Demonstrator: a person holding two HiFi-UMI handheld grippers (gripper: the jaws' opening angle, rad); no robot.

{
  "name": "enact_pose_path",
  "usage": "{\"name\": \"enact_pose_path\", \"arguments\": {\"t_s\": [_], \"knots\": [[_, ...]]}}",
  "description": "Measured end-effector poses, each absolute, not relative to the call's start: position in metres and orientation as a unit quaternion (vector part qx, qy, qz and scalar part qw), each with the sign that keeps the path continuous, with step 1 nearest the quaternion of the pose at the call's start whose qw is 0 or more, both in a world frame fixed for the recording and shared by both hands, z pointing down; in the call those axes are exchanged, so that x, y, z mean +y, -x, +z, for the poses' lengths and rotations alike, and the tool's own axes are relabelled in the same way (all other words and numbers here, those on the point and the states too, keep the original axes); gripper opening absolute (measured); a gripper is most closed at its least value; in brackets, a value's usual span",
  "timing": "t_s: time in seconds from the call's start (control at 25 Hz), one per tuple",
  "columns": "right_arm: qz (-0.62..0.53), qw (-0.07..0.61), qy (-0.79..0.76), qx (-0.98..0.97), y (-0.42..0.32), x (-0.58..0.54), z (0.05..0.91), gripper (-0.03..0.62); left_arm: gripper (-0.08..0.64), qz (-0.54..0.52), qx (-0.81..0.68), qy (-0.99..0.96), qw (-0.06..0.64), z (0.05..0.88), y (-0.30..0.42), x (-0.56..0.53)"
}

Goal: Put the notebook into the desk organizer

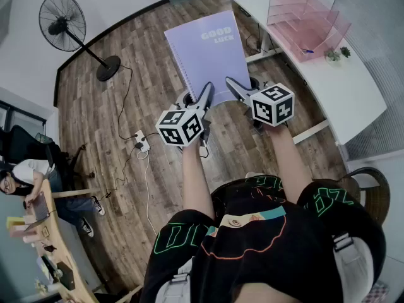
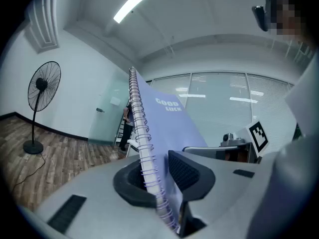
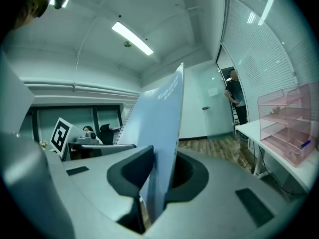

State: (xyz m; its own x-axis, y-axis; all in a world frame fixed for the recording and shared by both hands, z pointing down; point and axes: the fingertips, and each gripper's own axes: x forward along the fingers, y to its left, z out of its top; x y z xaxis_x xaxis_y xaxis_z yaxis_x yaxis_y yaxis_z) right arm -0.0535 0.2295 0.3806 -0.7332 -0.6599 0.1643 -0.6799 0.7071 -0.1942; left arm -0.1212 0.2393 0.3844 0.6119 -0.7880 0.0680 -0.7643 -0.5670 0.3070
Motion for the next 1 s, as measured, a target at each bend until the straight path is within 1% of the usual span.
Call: {"name": "enact_pose_path", "arguments": {"t_s": [0.24,0.56,1.0], "knots": [[0.113,0.034,-0.363,-0.924,0.055,0.228,0.384,0.067,0.078,-0.046,-0.441,-0.883,0.154,0.388,0.123,0.238],[0.101,0.041,-0.356,-0.928,0.089,0.243,0.386,0.066,0.078,-0.052,-0.446,-0.88,0.153,0.39,0.157,0.252],[0.099,0.052,-0.371,-0.922,0.083,0.238,0.387,0.071,0.081,-0.058,-0.424,-0.89,0.158,0.39,0.151,0.243]]}}
